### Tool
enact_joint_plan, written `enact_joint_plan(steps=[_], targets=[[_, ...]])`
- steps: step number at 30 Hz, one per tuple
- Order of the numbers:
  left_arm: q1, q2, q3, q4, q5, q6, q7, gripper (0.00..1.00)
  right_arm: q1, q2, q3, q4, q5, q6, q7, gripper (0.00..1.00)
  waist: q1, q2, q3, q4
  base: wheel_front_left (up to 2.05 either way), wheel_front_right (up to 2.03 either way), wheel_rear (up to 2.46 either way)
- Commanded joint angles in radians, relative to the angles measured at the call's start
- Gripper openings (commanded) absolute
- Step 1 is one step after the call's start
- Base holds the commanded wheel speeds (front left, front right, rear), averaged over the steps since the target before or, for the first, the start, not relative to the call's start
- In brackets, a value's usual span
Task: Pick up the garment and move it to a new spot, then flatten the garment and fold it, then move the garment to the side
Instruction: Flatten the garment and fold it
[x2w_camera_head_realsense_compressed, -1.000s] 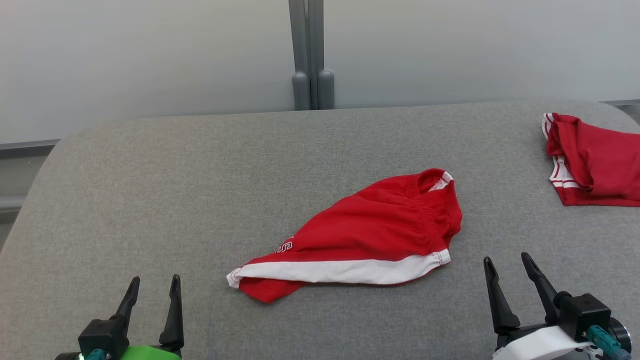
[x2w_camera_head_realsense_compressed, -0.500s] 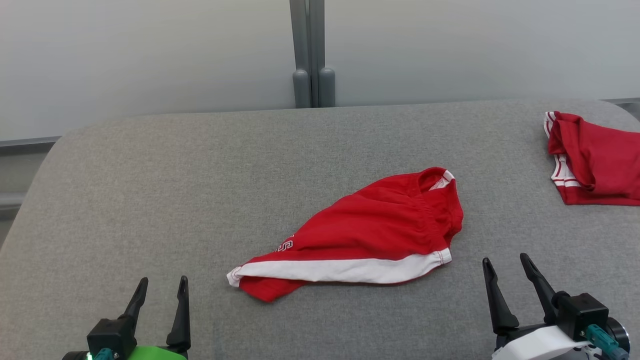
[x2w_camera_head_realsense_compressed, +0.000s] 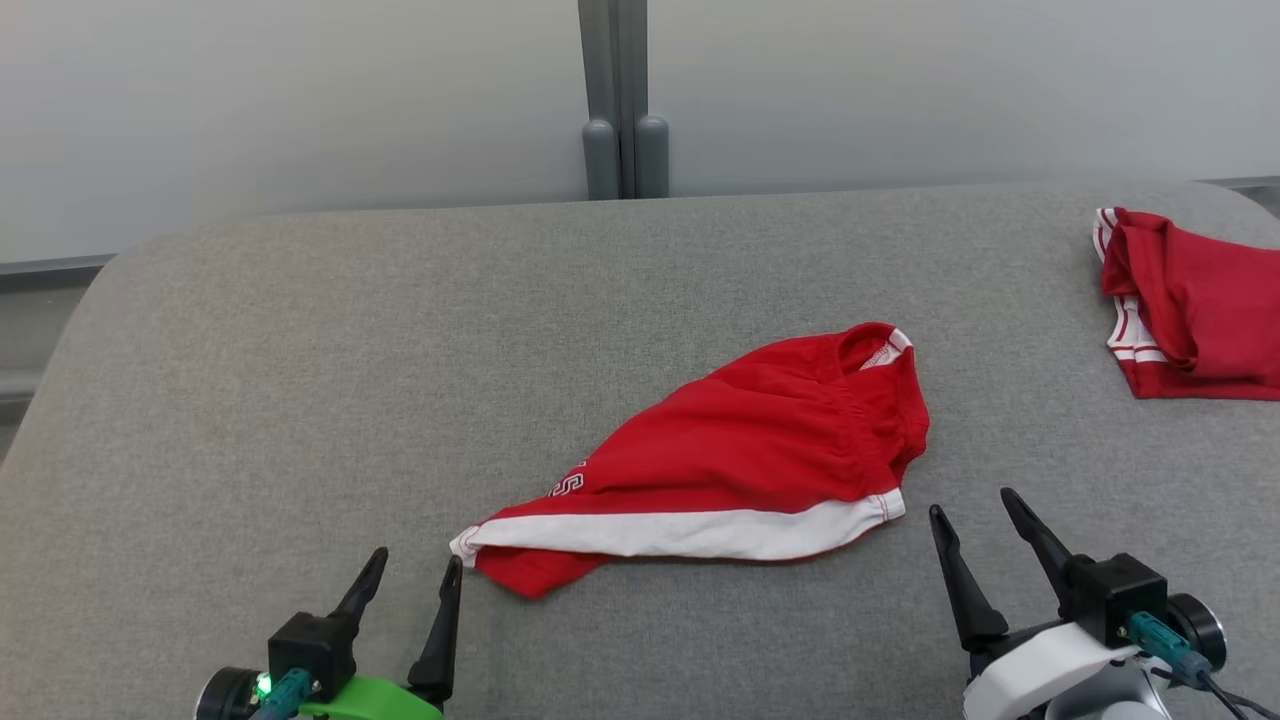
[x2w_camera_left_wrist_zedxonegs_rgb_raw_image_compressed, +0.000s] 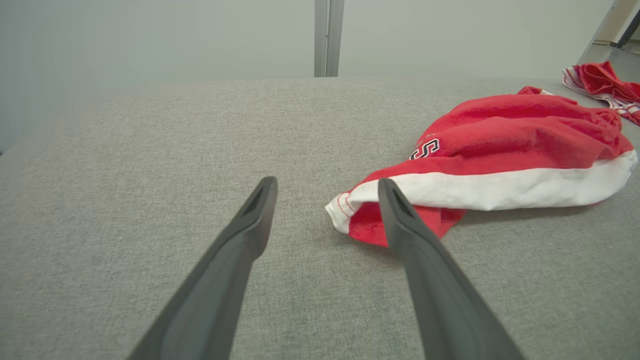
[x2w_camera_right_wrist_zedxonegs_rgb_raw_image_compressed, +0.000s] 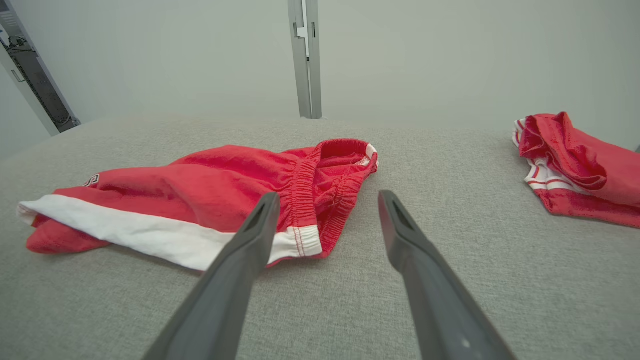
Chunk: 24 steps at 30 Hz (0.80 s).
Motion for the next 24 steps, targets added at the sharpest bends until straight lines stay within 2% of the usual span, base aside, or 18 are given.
enact_joint_plan(steps=[1, 15, 24], targets=[[-0.027, 0.008, -0.013, 0.014, -0.009, -0.001, 0.000, 1.00, -0.025, -0.010, 0.012, 0.013, 0.009, -0.002, -0.002, 1.00, 0.0000, 0.0000, 0.017, 0.000, 0.00, 0.00, 0.00], [-0.213, 0.028, -0.161, 0.235, -0.086, 0.000, 0.000, 1.00, -0.207, -0.072, 0.171, 0.216, 0.055, -0.002, -0.002, 1.00, 0.0000, 0.0000, 0.135, -0.008, 0.00, 0.00, 0.00], [-0.301, 0.034, -0.208, 0.297, -0.122, 0.000, 0.000, 1.00, -0.317, -0.080, 0.276, 0.312, 0.093, -0.002, -0.003, 1.00, 0.0000, 0.0000, 0.193, 0.006, 0.00, 0.00, 0.00]])
